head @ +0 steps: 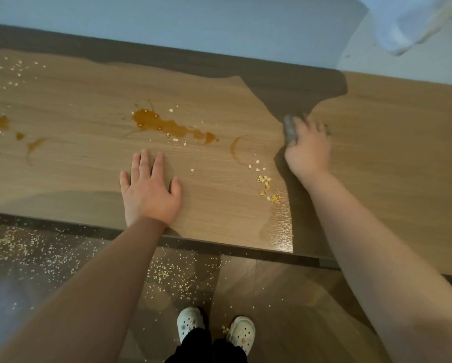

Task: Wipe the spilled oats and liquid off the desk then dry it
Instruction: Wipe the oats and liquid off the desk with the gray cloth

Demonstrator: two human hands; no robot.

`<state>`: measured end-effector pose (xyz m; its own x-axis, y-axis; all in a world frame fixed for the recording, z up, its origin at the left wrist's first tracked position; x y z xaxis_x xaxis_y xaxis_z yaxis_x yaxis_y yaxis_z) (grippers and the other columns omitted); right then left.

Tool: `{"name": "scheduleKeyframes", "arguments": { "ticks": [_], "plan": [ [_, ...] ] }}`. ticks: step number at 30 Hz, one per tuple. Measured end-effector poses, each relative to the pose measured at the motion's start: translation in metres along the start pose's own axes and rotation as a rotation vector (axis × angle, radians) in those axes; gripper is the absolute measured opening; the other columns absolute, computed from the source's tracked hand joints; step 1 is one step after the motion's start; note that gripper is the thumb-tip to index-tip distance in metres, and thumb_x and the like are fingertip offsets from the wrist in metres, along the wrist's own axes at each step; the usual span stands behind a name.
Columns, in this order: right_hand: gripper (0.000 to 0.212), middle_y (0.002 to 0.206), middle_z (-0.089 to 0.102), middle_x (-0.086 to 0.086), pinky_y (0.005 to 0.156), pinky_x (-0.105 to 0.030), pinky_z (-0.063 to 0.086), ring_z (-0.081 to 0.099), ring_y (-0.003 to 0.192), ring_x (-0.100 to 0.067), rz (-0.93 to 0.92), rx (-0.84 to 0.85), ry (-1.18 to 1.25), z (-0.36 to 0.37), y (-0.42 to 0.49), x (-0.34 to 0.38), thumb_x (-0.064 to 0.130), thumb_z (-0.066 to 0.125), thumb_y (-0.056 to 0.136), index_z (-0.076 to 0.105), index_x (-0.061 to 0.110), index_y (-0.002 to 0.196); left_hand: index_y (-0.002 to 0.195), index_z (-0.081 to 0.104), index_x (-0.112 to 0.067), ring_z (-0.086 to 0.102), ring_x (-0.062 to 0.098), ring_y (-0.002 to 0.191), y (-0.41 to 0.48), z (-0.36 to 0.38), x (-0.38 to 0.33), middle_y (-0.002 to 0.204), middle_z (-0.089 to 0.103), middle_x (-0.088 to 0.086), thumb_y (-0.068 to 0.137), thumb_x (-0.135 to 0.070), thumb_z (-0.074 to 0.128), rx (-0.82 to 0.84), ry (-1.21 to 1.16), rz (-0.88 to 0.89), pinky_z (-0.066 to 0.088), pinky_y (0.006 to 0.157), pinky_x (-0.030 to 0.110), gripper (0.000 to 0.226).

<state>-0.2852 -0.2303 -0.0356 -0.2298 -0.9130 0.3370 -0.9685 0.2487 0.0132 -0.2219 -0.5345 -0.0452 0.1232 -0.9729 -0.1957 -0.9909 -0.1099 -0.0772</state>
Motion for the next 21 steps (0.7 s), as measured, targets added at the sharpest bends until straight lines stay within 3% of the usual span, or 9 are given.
{"name": "scheduleKeyframes", "arguments": {
  "ticks": [3, 5, 8, 10, 13, 16, 18, 19, 21],
  "plan": [
    [0.052, 0.157, 0.031, 0.0, 0.121, -0.052, 0.011, 0.018, 0.148, -0.027, -0.503, 0.206, 0.025, 0.001, -0.036, 0.007, 0.012, 0.044, 0.097, 0.04, 0.021, 0.148, 0.156, 0.019, -0.019, 0.002, 0.022, 0.151, -0.001, 0.0, 0.0, 0.164, 0.008, 0.008, 0.098, -0.043, 0.035, -0.001, -0.002, -0.007, 0.004, 0.121, 0.048, 0.065],
    [0.053, 0.158, 0.024, 0.008, 0.121, -0.049, 0.0, 0.011, 0.149, -0.018, -0.622, 0.3, 0.012, -0.011, -0.038, -0.012, 0.01, 0.045, 0.098, 0.038, 0.026, 0.148, 0.155, 0.019, -0.019, 0.002, 0.022, 0.151, -0.001, -0.001, -0.001, 0.164, 0.008, 0.008, 0.098, -0.042, 0.036, 0.0, 0.0, -0.004, 0.004, 0.121, 0.048, 0.064],
    [0.054, 0.159, 0.026, 0.004, 0.119, -0.057, 0.001, 0.013, 0.15, -0.022, -0.39, 0.246, 0.08, -0.023, -0.004, -0.039, 0.003, 0.044, 0.098, 0.042, 0.026, 0.147, 0.155, 0.019, -0.02, 0.003, 0.022, 0.151, -0.002, -0.001, -0.001, 0.164, 0.008, 0.008, 0.098, -0.043, 0.036, -0.003, 0.005, -0.003, 0.004, 0.121, 0.048, 0.064],
    [0.053, 0.159, 0.029, 0.0, 0.12, -0.052, 0.007, 0.016, 0.149, -0.028, -0.227, 0.169, 0.122, -0.022, 0.013, -0.041, 0.001, 0.043, 0.098, 0.045, 0.024, 0.145, 0.155, 0.019, -0.02, 0.003, 0.022, 0.151, -0.002, -0.001, -0.001, 0.164, 0.008, 0.008, 0.098, -0.043, 0.036, -0.005, 0.001, -0.005, 0.004, 0.121, 0.048, 0.064],
    [0.053, 0.157, 0.033, -0.003, 0.12, -0.05, 0.013, 0.02, 0.147, -0.033, -0.309, 0.156, 0.109, -0.01, 0.0, -0.015, 0.002, 0.046, 0.095, 0.046, 0.021, 0.145, 0.155, 0.019, -0.02, 0.002, 0.022, 0.151, -0.002, -0.002, -0.001, 0.164, 0.008, 0.008, 0.098, -0.044, 0.035, -0.003, 0.002, -0.003, 0.004, 0.121, 0.048, 0.064],
    [0.056, 0.157, 0.027, 0.01, 0.122, -0.043, 0.005, 0.011, 0.146, -0.015, -0.583, 0.316, 0.084, -0.007, -0.031, 0.001, 0.003, 0.048, 0.096, 0.043, 0.028, 0.145, 0.155, 0.02, -0.019, 0.003, 0.022, 0.151, -0.002, -0.002, 0.0, 0.164, 0.008, 0.008, 0.098, -0.043, 0.035, -0.007, -0.002, -0.002, 0.004, 0.122, 0.048, 0.064],
    [0.057, 0.157, 0.025, 0.013, 0.122, -0.04, 0.005, 0.011, 0.145, -0.01, -0.654, 0.373, 0.061, -0.013, -0.023, -0.009, 0.005, 0.047, 0.097, 0.04, 0.031, 0.146, 0.155, 0.02, -0.019, 0.002, 0.022, 0.151, -0.002, -0.002, 0.0, 0.164, 0.007, 0.008, 0.098, -0.044, 0.035, -0.002, 0.007, 0.0, 0.004, 0.122, 0.048, 0.064],
    [0.056, 0.158, 0.027, 0.009, 0.122, -0.042, 0.008, 0.015, 0.147, -0.016, -0.626, 0.351, 0.049, -0.015, -0.012, -0.019, 0.004, 0.046, 0.097, 0.04, 0.028, 0.147, 0.155, 0.02, -0.019, 0.002, 0.022, 0.151, -0.002, -0.001, 0.0, 0.164, 0.007, 0.008, 0.098, -0.044, 0.034, -0.001, 0.007, 0.001, 0.004, 0.122, 0.048, 0.064],
    [0.052, 0.158, 0.031, -0.004, 0.121, -0.046, 0.014, 0.022, 0.147, -0.03, -0.388, 0.221, 0.067, -0.018, 0.013, -0.041, 0.005, 0.043, 0.098, 0.041, 0.021, 0.147, 0.155, 0.02, -0.019, 0.002, 0.022, 0.151, -0.002, -0.001, 0.0, 0.164, 0.008, 0.008, 0.098, -0.044, 0.035, -0.004, 0.002, 0.002, 0.004, 0.122, 0.048, 0.064]
  ]
}}
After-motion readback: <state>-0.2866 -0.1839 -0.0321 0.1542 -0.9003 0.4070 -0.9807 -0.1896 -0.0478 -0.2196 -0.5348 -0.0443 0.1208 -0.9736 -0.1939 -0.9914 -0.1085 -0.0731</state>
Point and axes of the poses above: each hand's wrist, its own y-axis towards the middle knuckle, its own z-axis out of the palm, x = y × z, the point moved 1 cm from there along y, towards the middle knuckle
